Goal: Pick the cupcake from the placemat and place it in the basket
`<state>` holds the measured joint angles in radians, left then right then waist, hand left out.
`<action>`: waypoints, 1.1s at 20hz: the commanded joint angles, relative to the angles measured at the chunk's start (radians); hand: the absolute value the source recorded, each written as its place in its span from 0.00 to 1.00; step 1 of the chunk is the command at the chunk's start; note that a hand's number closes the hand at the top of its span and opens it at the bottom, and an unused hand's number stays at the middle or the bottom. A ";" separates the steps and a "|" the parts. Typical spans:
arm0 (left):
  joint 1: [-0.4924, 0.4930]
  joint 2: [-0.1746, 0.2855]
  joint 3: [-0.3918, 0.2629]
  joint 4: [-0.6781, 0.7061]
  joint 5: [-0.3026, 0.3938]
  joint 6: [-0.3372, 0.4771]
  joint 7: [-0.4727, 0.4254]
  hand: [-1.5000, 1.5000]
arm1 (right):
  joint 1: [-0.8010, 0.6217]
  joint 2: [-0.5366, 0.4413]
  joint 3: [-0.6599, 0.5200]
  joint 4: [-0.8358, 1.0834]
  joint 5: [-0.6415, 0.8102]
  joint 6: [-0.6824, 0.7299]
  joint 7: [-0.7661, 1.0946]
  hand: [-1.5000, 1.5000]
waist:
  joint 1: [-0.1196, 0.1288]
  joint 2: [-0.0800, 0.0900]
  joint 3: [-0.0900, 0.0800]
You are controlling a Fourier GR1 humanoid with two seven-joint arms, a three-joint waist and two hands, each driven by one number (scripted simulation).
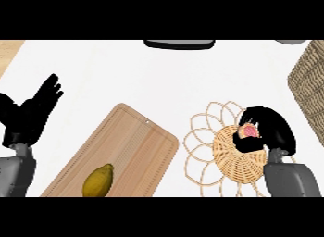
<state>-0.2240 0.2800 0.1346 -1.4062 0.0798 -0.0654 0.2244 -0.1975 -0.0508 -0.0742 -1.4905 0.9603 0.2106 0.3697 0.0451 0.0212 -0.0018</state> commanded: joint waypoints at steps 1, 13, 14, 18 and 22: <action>-0.025 -0.017 -0.025 -0.005 -0.002 -0.007 0.003 0.50 | -0.145 0.048 -0.082 0.078 0.038 -0.131 0.299 1.00 | 0.045 0.014 0.000; -0.078 -0.051 -0.077 0.024 -0.032 -0.004 0.013 0.50 | -0.645 0.051 -0.039 0.332 0.196 -0.727 0.625 1.00 | 0.098 0.014 0.001; -0.082 -0.045 -0.062 0.033 -0.015 -0.011 0.023 0.50 | -0.690 0.051 -0.051 0.360 0.241 -0.750 0.648 1.00 | 0.096 0.015 -0.001; -0.084 -0.049 -0.053 0.050 -0.031 0.014 0.004 0.50 | -0.810 0.051 -0.034 0.502 0.386 -0.846 0.781 1.00 | 0.062 0.006 -0.001; -0.068 -0.020 -0.030 0.028 -0.014 0.001 0.039 0.50 | -0.987 0.036 -0.120 0.619 0.528 -0.770 0.893 1.00 | 0.051 -0.003 -0.002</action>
<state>-0.3084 0.2497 0.0908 -1.3699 0.0583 -0.0637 0.2480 -1.0465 -0.0083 -0.1577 -0.9753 1.3667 -0.5088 1.0591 0.1081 0.0246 -0.0032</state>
